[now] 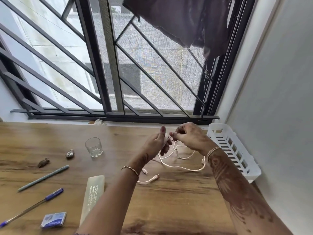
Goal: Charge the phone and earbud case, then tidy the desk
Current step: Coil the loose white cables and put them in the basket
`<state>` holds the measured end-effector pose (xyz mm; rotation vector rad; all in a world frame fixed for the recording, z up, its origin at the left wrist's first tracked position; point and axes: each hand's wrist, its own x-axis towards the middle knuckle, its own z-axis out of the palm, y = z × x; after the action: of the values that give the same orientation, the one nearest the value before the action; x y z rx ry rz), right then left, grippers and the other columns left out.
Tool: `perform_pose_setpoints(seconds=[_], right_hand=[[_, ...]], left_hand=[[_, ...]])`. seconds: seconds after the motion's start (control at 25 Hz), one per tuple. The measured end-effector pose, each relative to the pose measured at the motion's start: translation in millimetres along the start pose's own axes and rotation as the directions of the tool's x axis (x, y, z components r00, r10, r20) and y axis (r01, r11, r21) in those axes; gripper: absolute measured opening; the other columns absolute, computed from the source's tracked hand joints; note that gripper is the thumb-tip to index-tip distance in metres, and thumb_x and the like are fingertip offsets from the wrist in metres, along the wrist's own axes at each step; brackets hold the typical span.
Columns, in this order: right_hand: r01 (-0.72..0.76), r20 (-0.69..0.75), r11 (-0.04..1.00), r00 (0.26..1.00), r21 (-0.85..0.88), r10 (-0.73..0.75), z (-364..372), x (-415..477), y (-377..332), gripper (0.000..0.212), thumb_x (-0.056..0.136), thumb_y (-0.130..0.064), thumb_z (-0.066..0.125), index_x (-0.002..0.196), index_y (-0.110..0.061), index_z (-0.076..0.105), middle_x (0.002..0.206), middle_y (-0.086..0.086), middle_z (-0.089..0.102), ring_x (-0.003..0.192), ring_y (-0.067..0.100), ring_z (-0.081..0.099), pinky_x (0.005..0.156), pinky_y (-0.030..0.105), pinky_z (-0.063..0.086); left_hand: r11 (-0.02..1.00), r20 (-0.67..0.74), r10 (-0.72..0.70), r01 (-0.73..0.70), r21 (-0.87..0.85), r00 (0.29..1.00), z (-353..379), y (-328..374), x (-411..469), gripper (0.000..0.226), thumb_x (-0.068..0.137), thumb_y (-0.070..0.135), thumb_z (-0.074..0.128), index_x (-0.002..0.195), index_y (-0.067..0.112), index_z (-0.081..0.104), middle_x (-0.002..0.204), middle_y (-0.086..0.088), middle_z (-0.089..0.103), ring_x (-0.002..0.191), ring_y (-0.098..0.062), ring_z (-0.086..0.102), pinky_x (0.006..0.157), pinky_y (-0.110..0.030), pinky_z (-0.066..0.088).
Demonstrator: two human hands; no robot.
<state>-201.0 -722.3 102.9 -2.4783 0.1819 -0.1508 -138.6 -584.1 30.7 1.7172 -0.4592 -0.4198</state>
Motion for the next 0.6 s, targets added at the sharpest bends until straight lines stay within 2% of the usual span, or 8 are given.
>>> perform_pose_setpoints(seconds=[0.12, 0.24, 0.32, 0.4, 0.48, 0.6], right_hand=[[-0.003, -0.084, 0.995, 0.996, 0.103, 0.011, 5.5, 6.2, 3.8, 0.028, 0.079, -0.044, 0.072, 0.066, -0.020, 0.067, 0.056, -0.009, 0.054, 0.055, 0.004, 0.046, 0.057, 0.024, 0.037], [0.011, -0.143, 0.966, 0.989, 0.258, 0.027, 12.6, 5.2, 7.7, 0.028, 0.077, -0.042, 0.074, 0.066, -0.018, 0.066, 0.060, -0.006, 0.060, 0.056, 0.005, 0.050, 0.056, 0.020, 0.040], [0.002, -0.101, 0.868, 0.993, 0.497, 0.056, 20.4, 1.7, 7.5, 0.025, 0.082, -0.034, 0.072, 0.069, -0.014, 0.064, 0.063, -0.005, 0.060, 0.053, -0.001, 0.050, 0.054, 0.011, 0.039], [-0.029, -0.043, 0.759, 0.996, 0.650, 0.074, 32.0, 1.5, 8.2, 0.024, 0.086, -0.030, 0.068, 0.068, -0.015, 0.060, 0.060, -0.006, 0.056, 0.047, -0.004, 0.046, 0.050, 0.012, 0.038], [-0.054, -0.012, 0.674, 0.996, 0.737, 0.092, 43.5, 4.4, 12.2, 0.025, 0.087, -0.034, 0.066, 0.068, -0.019, 0.060, 0.060, -0.005, 0.052, 0.047, 0.004, 0.041, 0.047, 0.020, 0.034], [-0.087, 0.003, 0.632, 0.991, 0.770, 0.132, 51.5, 4.3, 14.7, 0.023, 0.089, -0.035, 0.063, 0.071, -0.020, 0.061, 0.061, -0.003, 0.047, 0.047, 0.006, 0.035, 0.042, 0.019, 0.029]], left_hand=[[0.988, 0.049, -0.051, 0.058, -0.142, 0.997, 2.6, 14.2, -10.4, 0.077, 0.096, 0.059, 0.013, 0.067, 0.007, 0.063, 0.045, 0.001, 0.045, 0.041, -0.009, 0.040, 0.053, -0.023, 0.047], [0.947, 0.116, -0.101, 0.131, -0.295, 0.988, -1.2, 21.5, -15.7, 0.073, 0.095, 0.060, 0.018, 0.064, 0.008, 0.060, 0.043, 0.003, 0.035, 0.038, -0.006, 0.032, 0.048, -0.017, 0.046], [0.883, 0.170, -0.112, 0.177, -0.435, 0.979, -3.9, 23.7, -17.3, 0.064, 0.092, 0.061, 0.026, 0.064, 0.010, 0.051, 0.037, 0.008, 0.026, 0.031, -0.003, 0.021, 0.043, -0.015, 0.041], [0.798, 0.180, -0.120, 0.203, -0.567, 0.976, -3.7, 25.9, -20.2, 0.057, 0.091, 0.058, 0.036, 0.060, 0.012, 0.049, 0.035, 0.010, 0.023, 0.028, -0.003, 0.016, 0.043, -0.015, 0.040], [0.716, 0.165, -0.139, 0.214, -0.664, 0.977, -1.6, 24.8, -20.7, 0.058, 0.094, 0.053, 0.038, 0.052, 0.016, 0.052, 0.032, 0.010, 0.022, 0.025, -0.002, 0.017, 0.044, -0.015, 0.039], [0.664, 0.139, -0.158, 0.209, -0.718, 0.978, 0.8, 22.0, -20.9, 0.056, 0.094, 0.049, 0.041, 0.049, 0.018, 0.053, 0.031, 0.011, 0.022, 0.024, -0.002, 0.018, 0.042, -0.014, 0.032]])
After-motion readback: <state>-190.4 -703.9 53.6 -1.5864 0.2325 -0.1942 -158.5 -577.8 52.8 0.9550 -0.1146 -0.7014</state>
